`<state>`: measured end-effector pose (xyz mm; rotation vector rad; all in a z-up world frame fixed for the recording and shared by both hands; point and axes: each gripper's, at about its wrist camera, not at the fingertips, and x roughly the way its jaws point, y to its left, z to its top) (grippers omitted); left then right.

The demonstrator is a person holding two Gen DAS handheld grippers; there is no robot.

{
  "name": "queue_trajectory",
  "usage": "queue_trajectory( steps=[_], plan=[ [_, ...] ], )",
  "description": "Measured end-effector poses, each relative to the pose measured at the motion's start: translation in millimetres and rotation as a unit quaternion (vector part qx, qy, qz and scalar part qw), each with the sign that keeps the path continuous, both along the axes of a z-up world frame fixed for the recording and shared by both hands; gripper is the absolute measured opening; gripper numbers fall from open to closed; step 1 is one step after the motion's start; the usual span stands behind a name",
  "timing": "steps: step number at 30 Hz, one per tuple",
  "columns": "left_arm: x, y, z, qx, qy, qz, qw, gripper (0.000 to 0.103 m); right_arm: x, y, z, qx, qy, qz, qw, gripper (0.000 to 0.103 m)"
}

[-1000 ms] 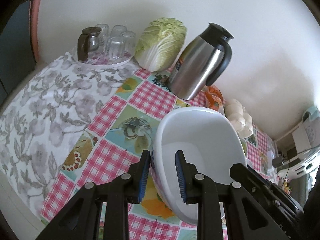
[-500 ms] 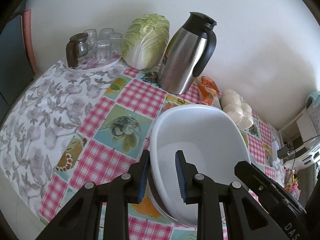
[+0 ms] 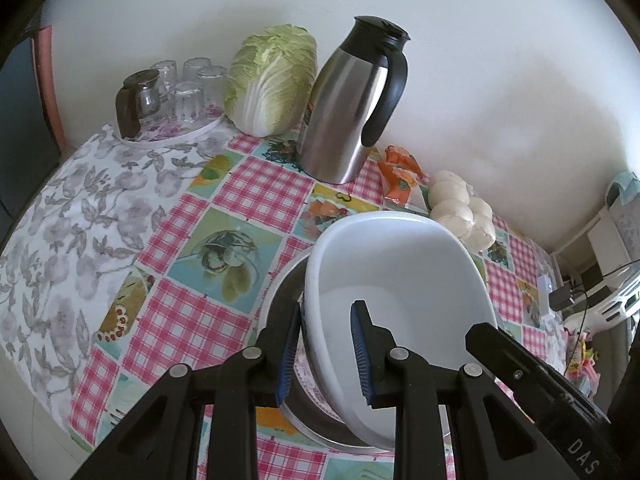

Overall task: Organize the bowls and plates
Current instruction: 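Carry the white square bowl over the steel basin with both tools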

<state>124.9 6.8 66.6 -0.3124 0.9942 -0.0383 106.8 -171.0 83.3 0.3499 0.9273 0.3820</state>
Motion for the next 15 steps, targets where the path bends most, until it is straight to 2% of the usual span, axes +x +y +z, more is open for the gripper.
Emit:
queue_trajectory(
  steps=[15],
  plan=[
    [10.5, -24.7, -11.4, 0.013, 0.017, -0.024, 0.9995, 0.028, 5.4, -19.4, -5.3, 0.005, 0.013, -0.023, 1.0, 0.015]
  ],
)
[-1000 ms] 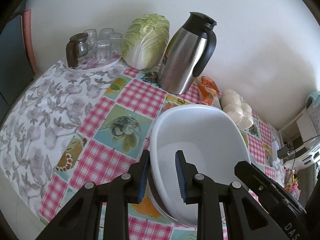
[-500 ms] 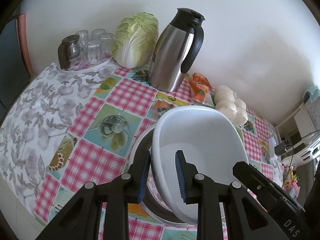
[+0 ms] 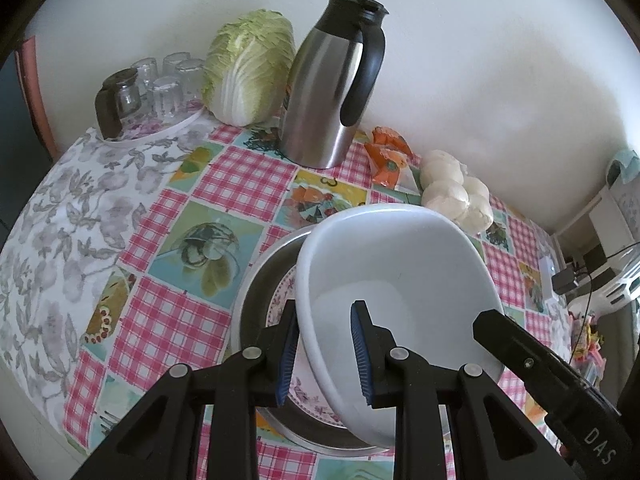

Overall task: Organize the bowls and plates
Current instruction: 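Carry the white square bowl over the steel basin with both tools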

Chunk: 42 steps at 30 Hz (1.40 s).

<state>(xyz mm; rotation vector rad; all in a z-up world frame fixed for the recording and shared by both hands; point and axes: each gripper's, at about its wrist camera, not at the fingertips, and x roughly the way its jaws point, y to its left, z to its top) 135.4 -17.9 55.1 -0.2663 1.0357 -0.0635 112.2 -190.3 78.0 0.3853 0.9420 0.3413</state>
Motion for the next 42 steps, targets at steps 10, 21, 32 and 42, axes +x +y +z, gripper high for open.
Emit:
queue_trajectory(
  steps=[10, 21, 32, 42],
  plan=[
    [6.5, -7.9, -9.2, 0.005, 0.012, -0.01, 0.9999, 0.028, 4.6, -8.1, -10.8, 0.004, 0.016, -0.009, 1.0, 0.016],
    [12.8, -17.3, -18.9, 0.02, 0.025, -0.018, 0.9993, 0.028, 10.7, -14.5, -23.2, 0.007, 0.035, -0.019, 0.999, 0.016],
    [17.7, -26.2, -26.7, 0.039, 0.039, -0.025, 0.9982, 0.028, 15.0, -16.3, -32.7, 0.002, 0.051, -0.025, 0.998, 0.017],
    [19.2, -29.6, -28.9, 0.055, 0.038, -0.029, 0.9973, 0.028, 17.9, -16.0, -39.7, -0.003, 0.061, -0.027, 0.998, 0.017]
  ],
)
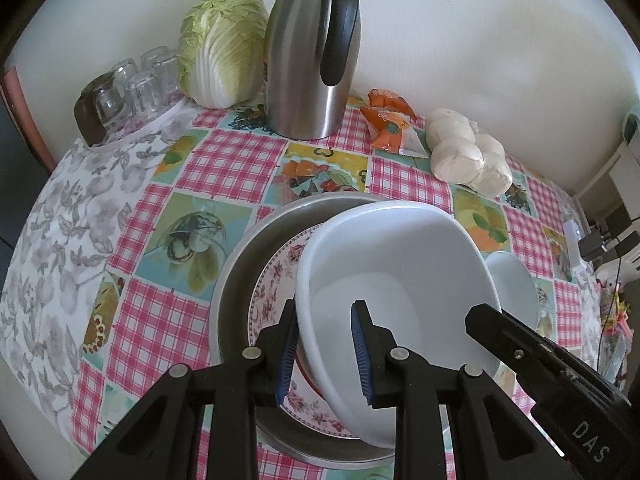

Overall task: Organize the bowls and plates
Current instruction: 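Carry the white square bowl over the steel basin with both tools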

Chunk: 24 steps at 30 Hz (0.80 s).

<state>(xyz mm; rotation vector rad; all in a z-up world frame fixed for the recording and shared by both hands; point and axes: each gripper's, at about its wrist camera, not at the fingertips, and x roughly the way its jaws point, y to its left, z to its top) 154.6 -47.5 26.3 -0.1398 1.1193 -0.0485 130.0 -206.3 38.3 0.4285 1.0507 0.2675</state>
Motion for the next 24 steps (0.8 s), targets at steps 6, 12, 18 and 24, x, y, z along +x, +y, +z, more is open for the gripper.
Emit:
queue_trajectory(
  steps=[6, 12, 18, 24],
  plan=[
    [0.3, -2.8, -0.1, 0.012, -0.001, -0.004, 0.9999, 0.028, 1.3, -0.4, -3.6, 0.0, 0.005, -0.002, 1.0, 0.017],
    [-0.6, -4.2, -0.7, 0.023, -0.002, -0.009, 0.9997, 0.028, 2.3, -1.2, -6.5, -0.001, 0.01, -0.004, 1.0, 0.017],
    [-0.9, -3.9, -0.3, 0.022, -0.002, -0.009, 0.9997, 0.029, 2.7, -2.3, -6.8, 0.002, 0.01, -0.005, 1.0, 0.017],
    [-0.8, -3.0, -0.4, 0.016, -0.001, -0.009, 0.9998, 0.029, 2.9, -3.2, -7.0, 0.007, 0.011, -0.007, 1.0, 0.017]
  ],
)
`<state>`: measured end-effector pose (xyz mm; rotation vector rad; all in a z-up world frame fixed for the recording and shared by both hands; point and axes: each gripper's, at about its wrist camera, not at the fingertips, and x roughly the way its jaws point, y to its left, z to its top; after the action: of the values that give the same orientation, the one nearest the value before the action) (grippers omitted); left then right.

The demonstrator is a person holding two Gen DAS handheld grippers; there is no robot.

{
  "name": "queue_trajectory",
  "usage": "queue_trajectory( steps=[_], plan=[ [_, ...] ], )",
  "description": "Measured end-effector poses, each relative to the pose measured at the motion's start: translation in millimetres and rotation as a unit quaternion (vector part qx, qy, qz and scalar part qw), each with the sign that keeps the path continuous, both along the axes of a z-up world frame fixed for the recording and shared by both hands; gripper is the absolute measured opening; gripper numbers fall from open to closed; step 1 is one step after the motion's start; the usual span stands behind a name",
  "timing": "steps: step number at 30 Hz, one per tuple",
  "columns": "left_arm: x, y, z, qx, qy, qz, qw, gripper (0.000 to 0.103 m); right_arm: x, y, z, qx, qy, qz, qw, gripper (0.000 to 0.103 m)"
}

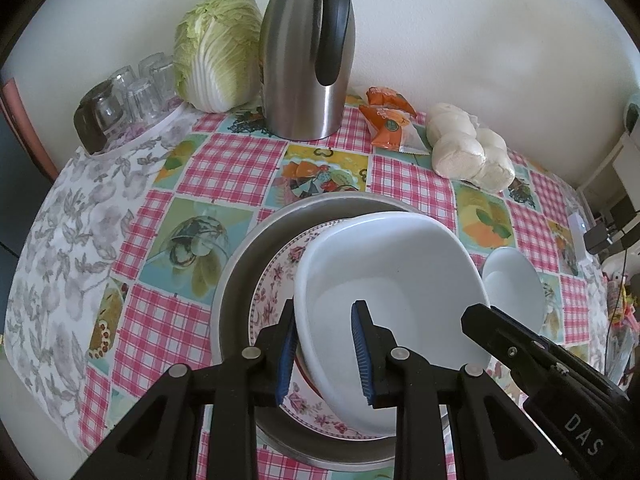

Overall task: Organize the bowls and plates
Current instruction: 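Carry the white square bowl over the steel basin with both tools, then lower the white square bowl into the red-rimmed bowl with both tools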

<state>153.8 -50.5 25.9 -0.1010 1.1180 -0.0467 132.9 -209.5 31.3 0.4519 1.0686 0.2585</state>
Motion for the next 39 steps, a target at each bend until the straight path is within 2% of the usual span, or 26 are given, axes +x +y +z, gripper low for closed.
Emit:
queue_trajectory(
  steps=[13, 39],
  plan=[
    [-2.6, 3.1, 14.5, -0.011, -0.012, 0.0, 0.9999, 0.029, -0.6, -0.2, 0.8, 0.001, 0.0, -0.001, 1.0, 0.017],
    [-1.7, 6.3, 13.0, -0.016, -0.004, 0.007, 0.9998, 0.031, -5.3, -1.0, 16.6, -0.017, -0.01, -0.011, 1.0, 0.017]
  ],
)
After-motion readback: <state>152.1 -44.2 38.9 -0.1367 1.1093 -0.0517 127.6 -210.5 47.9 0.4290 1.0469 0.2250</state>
